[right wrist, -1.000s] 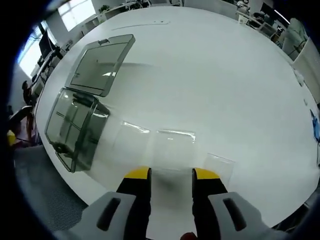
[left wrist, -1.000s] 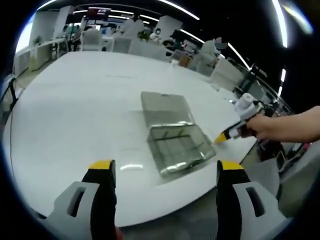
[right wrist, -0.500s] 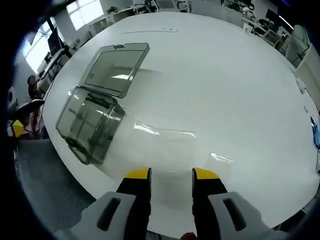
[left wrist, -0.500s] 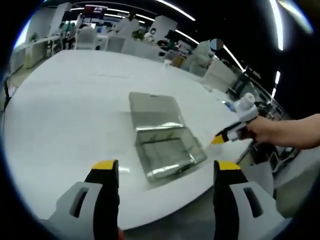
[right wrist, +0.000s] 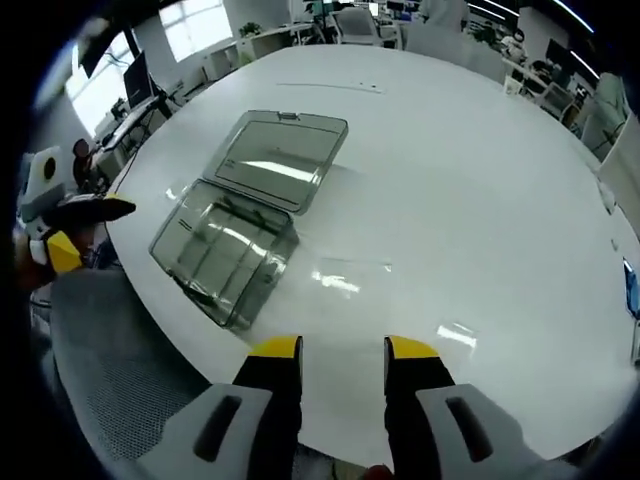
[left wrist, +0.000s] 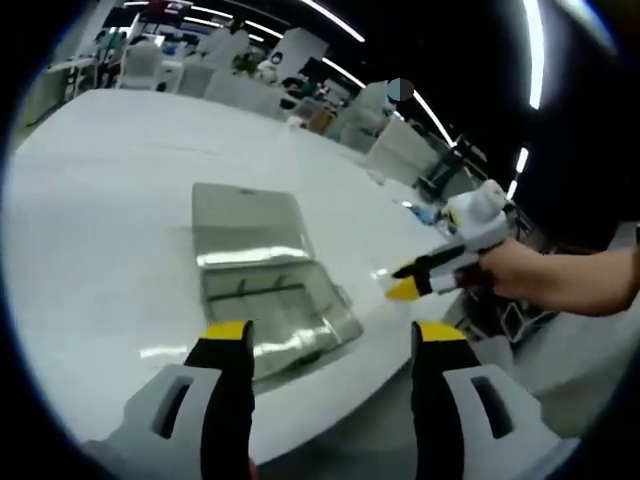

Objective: Insert the divider into the dual guide fixture by aligning both edges with the guide slots and pushing it downward to the bottom, including one-sided entry, uneven engagement, binding, and posture correction.

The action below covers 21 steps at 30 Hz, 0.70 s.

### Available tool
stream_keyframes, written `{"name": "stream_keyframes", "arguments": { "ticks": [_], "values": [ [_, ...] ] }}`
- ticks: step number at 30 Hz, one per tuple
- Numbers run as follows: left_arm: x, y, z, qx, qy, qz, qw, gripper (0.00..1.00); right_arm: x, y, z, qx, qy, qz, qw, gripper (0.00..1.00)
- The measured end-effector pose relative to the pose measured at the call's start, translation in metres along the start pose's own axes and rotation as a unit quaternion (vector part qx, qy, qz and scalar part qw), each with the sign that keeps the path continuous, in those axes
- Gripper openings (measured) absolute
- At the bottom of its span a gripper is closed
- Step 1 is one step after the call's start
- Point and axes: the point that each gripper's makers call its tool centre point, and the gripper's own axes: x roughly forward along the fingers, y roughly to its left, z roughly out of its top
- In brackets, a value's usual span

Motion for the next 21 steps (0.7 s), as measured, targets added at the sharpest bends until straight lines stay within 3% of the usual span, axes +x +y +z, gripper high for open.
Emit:
{"name": "stream_keyframes", "arguments": {
  "ticks": [8,21],
  "values": [
    [0.019,-0.027,0.002,-0.018,0.003,-0.047,0.9987,0.46,-0.015,0.028,0.013,-0.013,-0.025,0.025,0.9993,0.27],
    [0.029,-0.043,0.006,-0.039,-0.018,-0.074,0.9963,0.30,-0.030,0.068,0.026,-0.044,-0.049,0.053,0.9964,0.27]
  ]
}}
